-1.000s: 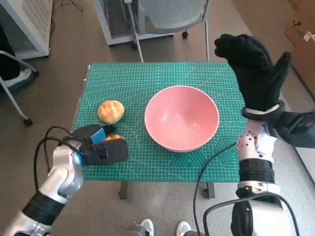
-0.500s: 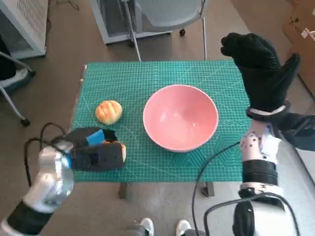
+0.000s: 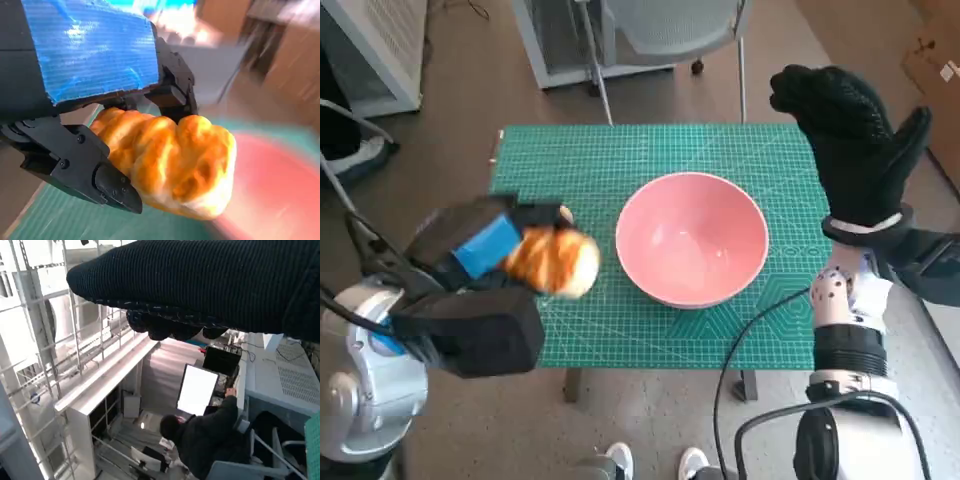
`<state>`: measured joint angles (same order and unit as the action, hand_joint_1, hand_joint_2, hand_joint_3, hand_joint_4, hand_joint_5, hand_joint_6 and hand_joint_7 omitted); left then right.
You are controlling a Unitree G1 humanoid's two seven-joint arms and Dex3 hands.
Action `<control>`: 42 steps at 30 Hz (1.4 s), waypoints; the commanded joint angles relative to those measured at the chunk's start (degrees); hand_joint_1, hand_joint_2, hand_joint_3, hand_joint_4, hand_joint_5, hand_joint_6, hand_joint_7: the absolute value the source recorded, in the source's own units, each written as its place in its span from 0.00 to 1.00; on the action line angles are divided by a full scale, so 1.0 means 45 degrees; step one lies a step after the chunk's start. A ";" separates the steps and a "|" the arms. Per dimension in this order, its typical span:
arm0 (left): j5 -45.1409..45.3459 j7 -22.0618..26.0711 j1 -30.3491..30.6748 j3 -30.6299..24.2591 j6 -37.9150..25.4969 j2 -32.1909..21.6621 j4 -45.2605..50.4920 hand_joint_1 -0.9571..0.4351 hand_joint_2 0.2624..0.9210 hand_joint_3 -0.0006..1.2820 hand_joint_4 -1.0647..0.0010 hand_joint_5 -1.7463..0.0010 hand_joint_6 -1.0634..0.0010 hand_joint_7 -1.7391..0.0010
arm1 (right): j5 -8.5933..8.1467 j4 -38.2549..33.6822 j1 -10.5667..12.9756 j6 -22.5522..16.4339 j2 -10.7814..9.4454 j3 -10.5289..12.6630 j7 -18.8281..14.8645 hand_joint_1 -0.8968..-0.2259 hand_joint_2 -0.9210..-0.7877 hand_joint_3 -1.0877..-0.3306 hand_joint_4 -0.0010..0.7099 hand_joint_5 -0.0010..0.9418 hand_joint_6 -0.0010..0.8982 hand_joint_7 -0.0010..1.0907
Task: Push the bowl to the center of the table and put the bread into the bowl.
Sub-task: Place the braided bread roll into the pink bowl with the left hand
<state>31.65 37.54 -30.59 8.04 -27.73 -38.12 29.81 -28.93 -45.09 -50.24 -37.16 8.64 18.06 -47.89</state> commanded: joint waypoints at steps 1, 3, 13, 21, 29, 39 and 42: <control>0.0350 -0.0143 -0.1377 0.1065 0.0469 0.0620 -0.1021 0.69 0.95 0.02 0.20 0.44 0.32 0.38 | 0.0121 -0.0114 0.0243 0.0068 -0.0053 -0.0021 0.0112 0.39 0.00 0.49 0.48 0.00 0.53 0.00; 0.0413 -0.0107 -0.1995 0.1522 0.0644 0.0981 -0.1543 0.69 0.95 0.02 0.21 0.41 0.31 0.41 | 0.0112 -0.0073 0.0262 0.0094 -0.0066 -0.0033 0.0122 0.39 0.00 0.49 0.48 0.00 0.53 0.00; 0.0738 -0.0457 -0.4105 0.3255 0.1801 0.2804 -0.4963 0.69 0.98 0.02 0.28 0.33 0.33 0.43 | 0.0160 0.0380 0.0539 0.0120 -0.0048 -0.0143 0.0233 0.39 0.00 0.49 0.48 0.00 0.53 0.00; 0.0979 -0.0959 -0.5162 0.4108 0.2523 0.4070 -0.7937 0.69 0.99 0.02 0.29 0.33 0.34 0.41 | 0.0172 0.1027 0.0895 0.0288 0.0078 -0.0191 0.0466 0.39 0.00 0.48 0.48 0.00 0.53 0.00; 0.1113 -0.1491 -0.5730 0.4584 0.3487 0.4733 -1.0435 0.69 1.00 0.04 0.33 0.33 0.40 0.35 | 0.0305 0.1498 0.1171 0.0385 0.0163 -0.0251 0.0931 0.39 0.00 0.47 0.47 0.00 0.52 0.00; 0.0559 -0.1942 -0.5833 0.4270 0.4379 0.5175 -1.2434 0.69 1.00 0.11 0.41 0.28 0.51 0.29 | 0.0436 0.2096 0.1463 0.0609 0.0112 -0.0362 0.1477 0.39 0.00 0.46 0.49 0.01 0.52 0.00; 0.0253 -0.1619 -0.5734 0.4118 0.4237 0.5186 -1.2565 0.65 0.86 0.07 0.76 0.72 0.72 0.64 | 0.0434 0.2236 0.1527 0.0660 0.0088 -0.0398 0.1572 0.39 0.00 0.46 0.49 0.01 0.53 0.00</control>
<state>34.35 29.29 -55.35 27.97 -8.61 -15.10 -25.98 -27.74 -35.52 -45.09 -35.13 8.91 16.53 -41.62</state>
